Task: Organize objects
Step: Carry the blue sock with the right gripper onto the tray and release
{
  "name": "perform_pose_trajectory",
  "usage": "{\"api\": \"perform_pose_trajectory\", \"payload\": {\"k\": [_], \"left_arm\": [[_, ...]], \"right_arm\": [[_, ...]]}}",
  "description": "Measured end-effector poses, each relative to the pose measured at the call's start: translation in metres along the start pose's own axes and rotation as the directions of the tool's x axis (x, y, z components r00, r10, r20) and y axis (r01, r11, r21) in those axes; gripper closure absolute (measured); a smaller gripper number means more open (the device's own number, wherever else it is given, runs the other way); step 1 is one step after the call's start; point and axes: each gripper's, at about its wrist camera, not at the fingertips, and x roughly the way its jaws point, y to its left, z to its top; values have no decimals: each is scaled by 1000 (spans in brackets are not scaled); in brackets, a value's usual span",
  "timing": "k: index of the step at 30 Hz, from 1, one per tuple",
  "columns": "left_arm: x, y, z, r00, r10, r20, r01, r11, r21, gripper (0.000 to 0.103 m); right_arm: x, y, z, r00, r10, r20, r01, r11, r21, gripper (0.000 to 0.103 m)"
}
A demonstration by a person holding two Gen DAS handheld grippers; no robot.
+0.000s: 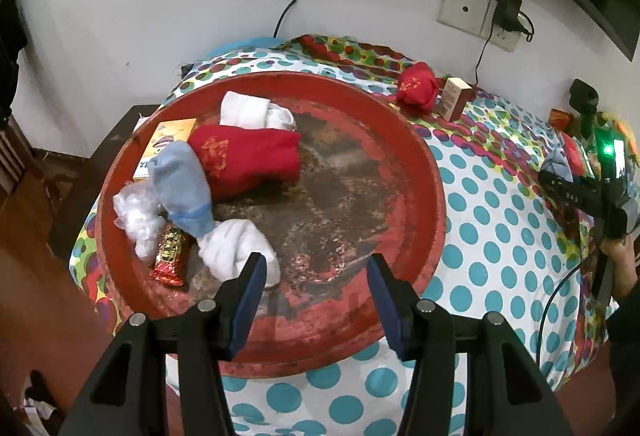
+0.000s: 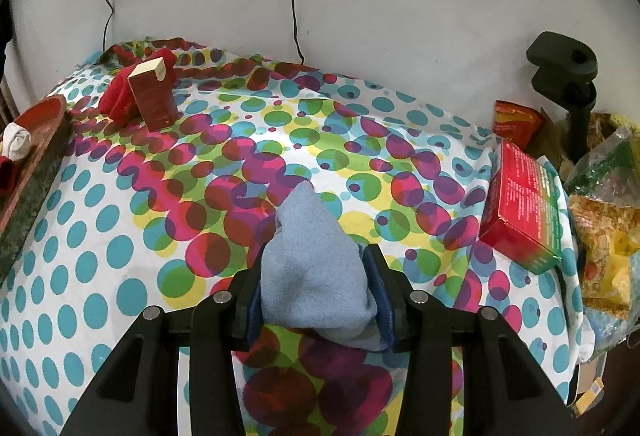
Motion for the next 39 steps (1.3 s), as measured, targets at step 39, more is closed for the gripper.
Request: {"api": "perform_pose_trajectory", "payload": {"k": [39], "left_arm": [[-21,111,-21,999,25,45,-15,981,-195,49]], "right_arm": [[-71,316,22,899,429,-86,-432,841,-324,62]]}}
